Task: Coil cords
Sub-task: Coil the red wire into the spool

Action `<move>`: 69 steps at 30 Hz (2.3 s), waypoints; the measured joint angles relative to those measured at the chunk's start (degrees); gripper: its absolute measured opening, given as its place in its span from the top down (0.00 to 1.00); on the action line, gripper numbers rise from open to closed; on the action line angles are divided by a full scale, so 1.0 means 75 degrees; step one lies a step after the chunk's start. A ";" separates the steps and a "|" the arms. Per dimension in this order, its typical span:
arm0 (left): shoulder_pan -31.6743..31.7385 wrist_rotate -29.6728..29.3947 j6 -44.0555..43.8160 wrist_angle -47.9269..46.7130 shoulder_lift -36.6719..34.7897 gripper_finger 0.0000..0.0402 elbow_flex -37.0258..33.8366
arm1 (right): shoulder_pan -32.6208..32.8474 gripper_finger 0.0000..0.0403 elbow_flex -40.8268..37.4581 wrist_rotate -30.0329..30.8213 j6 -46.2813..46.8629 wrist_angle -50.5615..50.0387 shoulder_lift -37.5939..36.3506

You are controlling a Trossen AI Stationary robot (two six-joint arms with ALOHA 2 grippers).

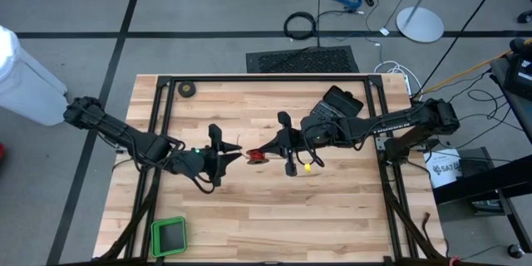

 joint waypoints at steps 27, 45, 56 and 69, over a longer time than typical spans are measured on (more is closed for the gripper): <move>-0.0008 0.0672 -0.1450 -0.0003 0.0000 0.99 -0.0003 | 0.0000 1.00 -0.0002 -0.0006 -0.0009 0.0339 0.0000; -0.0008 0.0568 -0.4977 0.0420 -0.0001 0.99 -0.0003 | -0.0029 1.00 0.0000 0.0586 0.0425 0.0945 0.0000; 0.0073 0.0708 -0.6196 0.0503 -0.0003 0.97 -0.0006 | -0.0035 1.00 -0.0001 0.0593 0.0606 0.1246 0.0000; 0.0073 0.0979 -0.5931 0.1079 -0.0003 0.82 -0.0009 | -0.0035 1.00 -0.0003 0.0573 0.0601 0.1274 0.0000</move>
